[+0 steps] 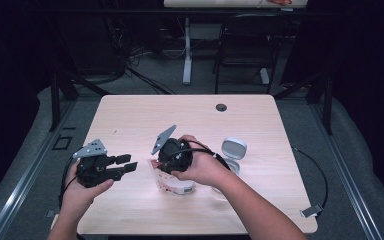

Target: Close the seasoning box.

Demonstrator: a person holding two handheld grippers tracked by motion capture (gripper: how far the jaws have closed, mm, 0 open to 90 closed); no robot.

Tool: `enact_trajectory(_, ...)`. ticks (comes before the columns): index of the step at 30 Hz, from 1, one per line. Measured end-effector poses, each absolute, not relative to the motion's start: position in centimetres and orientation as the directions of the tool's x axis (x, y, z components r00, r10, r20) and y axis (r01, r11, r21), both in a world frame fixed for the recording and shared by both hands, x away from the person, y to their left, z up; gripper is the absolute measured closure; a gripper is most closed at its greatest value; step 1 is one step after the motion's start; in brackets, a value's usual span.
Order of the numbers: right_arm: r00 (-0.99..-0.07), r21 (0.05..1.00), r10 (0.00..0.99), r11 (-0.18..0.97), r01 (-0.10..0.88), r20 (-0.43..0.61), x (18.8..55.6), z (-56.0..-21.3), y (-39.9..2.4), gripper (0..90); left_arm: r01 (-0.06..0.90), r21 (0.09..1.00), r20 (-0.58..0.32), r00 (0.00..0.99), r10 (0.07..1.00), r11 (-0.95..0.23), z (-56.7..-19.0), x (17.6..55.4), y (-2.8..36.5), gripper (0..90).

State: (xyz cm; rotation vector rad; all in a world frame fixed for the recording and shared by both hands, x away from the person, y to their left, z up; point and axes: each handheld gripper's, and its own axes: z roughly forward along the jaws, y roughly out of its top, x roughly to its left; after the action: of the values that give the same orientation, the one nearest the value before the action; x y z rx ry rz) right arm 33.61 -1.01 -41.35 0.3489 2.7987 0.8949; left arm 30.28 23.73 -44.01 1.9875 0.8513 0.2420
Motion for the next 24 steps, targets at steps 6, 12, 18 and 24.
enact_trajectory(6,-0.963,0.582,0.251,0.799,0.147,-0.102,33.6,-41.3,-1.1,87.0,0.47,0.82,-0.163,0.739,0.653,-0.327,-44.1,30.3,23.7,58.6)
enact_trajectory(12,-0.963,0.582,0.246,0.802,0.139,-0.109,33.6,-41.3,-1.3,89.2,0.471,0.819,-0.164,0.739,0.654,-0.327,-44.1,30.3,23.7,58.6)
enact_trajectory(18,-0.963,0.591,0.244,0.796,0.132,-0.113,33.7,-41.2,-1.8,89.6,0.473,0.818,-0.166,0.739,0.653,-0.327,-44.2,30.3,23.7,58.6)
enact_trajectory(24,-0.958,0.616,0.257,0.777,0.129,-0.124,33.6,-41.2,-2.8,89.9,0.47,0.818,-0.162,0.742,0.65,-0.332,-44.2,30.4,23.6,58.6)
